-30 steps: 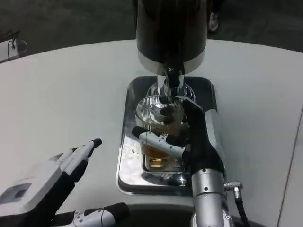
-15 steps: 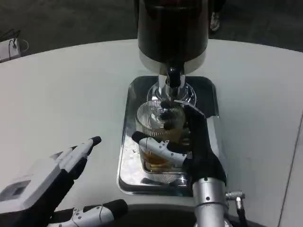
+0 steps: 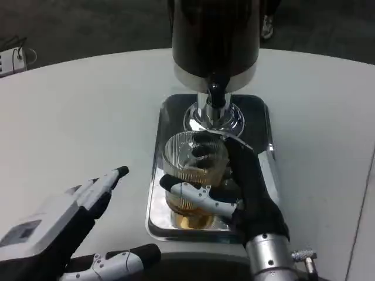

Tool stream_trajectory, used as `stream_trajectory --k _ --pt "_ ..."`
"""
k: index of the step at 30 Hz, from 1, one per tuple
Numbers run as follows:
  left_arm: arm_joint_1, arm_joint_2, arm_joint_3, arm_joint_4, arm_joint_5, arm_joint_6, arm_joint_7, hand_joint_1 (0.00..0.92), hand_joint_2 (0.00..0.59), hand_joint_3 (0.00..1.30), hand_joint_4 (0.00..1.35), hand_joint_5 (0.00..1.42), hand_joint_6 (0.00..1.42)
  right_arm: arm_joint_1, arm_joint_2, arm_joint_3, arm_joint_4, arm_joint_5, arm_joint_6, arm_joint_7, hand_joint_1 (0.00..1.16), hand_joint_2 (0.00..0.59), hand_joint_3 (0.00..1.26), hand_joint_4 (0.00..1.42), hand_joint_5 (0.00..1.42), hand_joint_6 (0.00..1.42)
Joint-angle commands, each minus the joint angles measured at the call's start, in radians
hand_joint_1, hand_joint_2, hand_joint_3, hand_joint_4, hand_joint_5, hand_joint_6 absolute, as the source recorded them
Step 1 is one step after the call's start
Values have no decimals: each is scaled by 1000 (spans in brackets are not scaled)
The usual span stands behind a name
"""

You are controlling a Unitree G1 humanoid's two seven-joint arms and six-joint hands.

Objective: Grasp the cup under the faucet to collect the drink, then remove the cup.

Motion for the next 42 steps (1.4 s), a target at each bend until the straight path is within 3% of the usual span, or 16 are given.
stream_trajectory --k 1,12,17,24,29,34,42 --pt "-5 3 -9 13 4 -13 12 0 66 0 0 0 0 80 17 20 -107 20 13 42 933 229 1043 1238 1369 1424" --pt "-23 2 -14 10 3 -28 22 0 66 0 0 0 0 240 -43 24 -393 60 56 186 940 231 1071 1264 1397 1424" --pt "-27 -2 -23 -5 -1 -38 20 0 66 0 0 0 0 285 -90 -13 -552 82 81 265 944 231 1084 1288 1420 1424" --pt "-4 -10 -39 -43 -4 -53 16 0 66 0 0 0 0 334 -192 -112 -724 142 103 390 952 216 1092 1282 1423 1424" --pt "33 -16 -49 -85 2 -79 17 0 66 0 0 0 0 389 -268 -208 -837 198 96 459 966 157 1063 1252 1391 1424" --pt "69 -23 -46 -122 15 -100 22 0 66 0 0 0 0 434 -321 -297 -908 233 66 497 970 137 1061 1238 1385 1424" --pt "106 -24 -43 -157 27 -132 16 0 64 0 0 0 0 509 -359 -378 -961 281 11 535 977 116 1061 1238 1370 1424"
